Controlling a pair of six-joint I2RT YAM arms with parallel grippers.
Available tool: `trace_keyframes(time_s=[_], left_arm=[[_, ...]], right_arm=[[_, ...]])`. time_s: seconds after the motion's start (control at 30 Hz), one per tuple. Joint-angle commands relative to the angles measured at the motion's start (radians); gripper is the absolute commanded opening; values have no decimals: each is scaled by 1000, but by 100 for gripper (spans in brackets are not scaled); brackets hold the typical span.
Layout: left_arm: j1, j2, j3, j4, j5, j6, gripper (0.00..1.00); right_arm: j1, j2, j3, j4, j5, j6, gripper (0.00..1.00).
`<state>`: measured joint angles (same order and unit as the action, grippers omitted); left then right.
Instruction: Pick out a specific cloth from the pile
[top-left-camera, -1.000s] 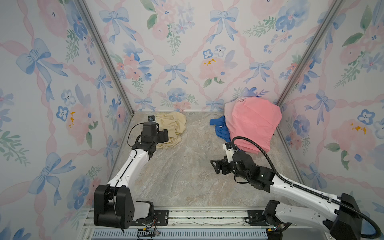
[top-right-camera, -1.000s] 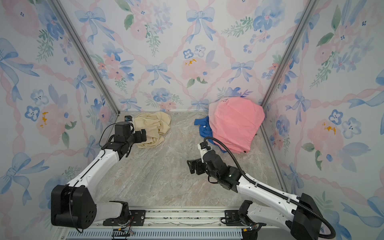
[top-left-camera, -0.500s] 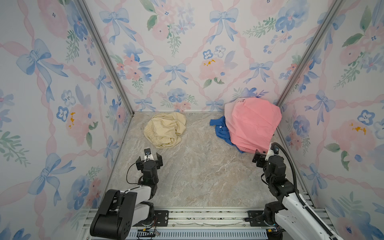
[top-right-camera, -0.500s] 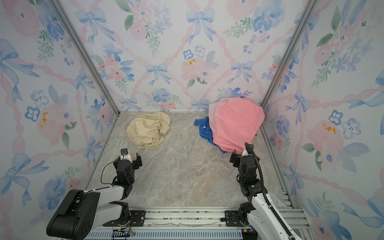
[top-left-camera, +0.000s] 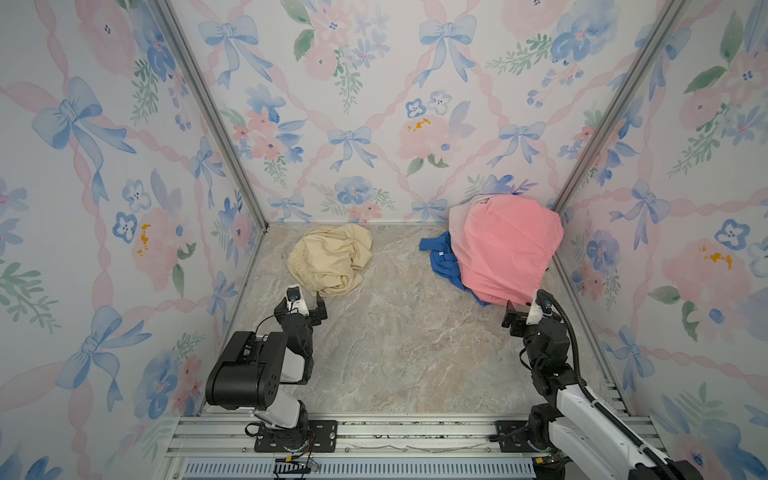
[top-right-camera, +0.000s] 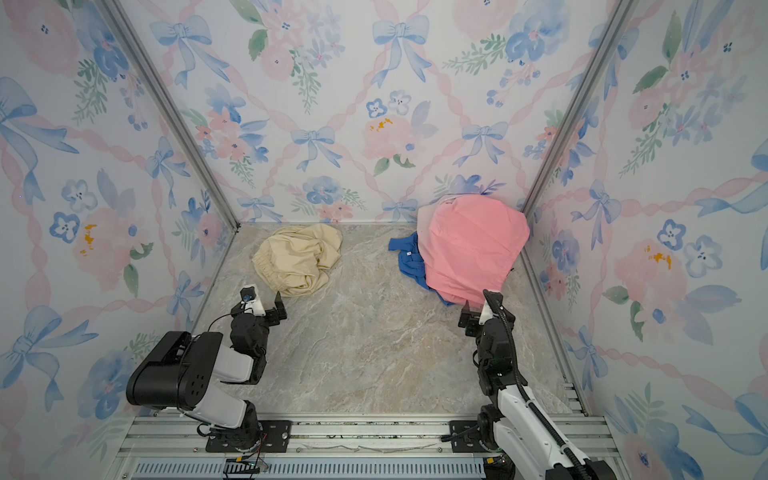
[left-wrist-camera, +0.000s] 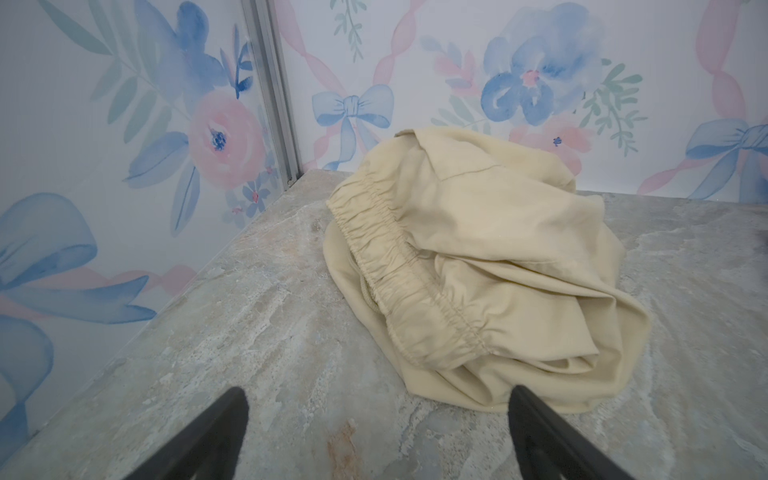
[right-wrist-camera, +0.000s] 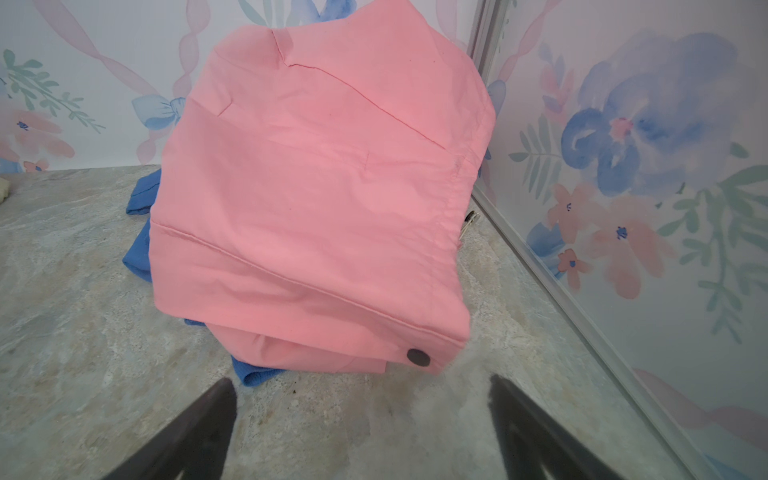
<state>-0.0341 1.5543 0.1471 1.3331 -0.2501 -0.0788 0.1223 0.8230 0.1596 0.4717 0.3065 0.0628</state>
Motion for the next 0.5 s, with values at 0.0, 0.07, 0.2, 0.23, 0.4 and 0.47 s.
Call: trace_keyframes(time_s=[0.0, 0.07, 0.2, 0.23, 0.4, 0.47], left_arm=[[-9, 16, 16, 28, -2, 12, 98], [-14, 15, 73, -82, 13, 22, 98], [-41, 14, 83, -94, 16, 58, 98], [-40, 15, 83, -94, 18, 58, 98], [-39, 14, 82, -94, 21, 57, 98], [-39, 14, 82, -95, 21, 57, 98]], right_arm=[[-27, 86, -19, 130, 8, 25, 97], [-29, 167, -4, 197, -1, 23, 97], [-30, 356, 29, 389, -16, 8, 97], [-32, 412, 40, 447, -32, -1, 97], [-36, 599, 97, 564, -82, -66, 97], [-37, 703, 103, 644, -108, -76, 97]])
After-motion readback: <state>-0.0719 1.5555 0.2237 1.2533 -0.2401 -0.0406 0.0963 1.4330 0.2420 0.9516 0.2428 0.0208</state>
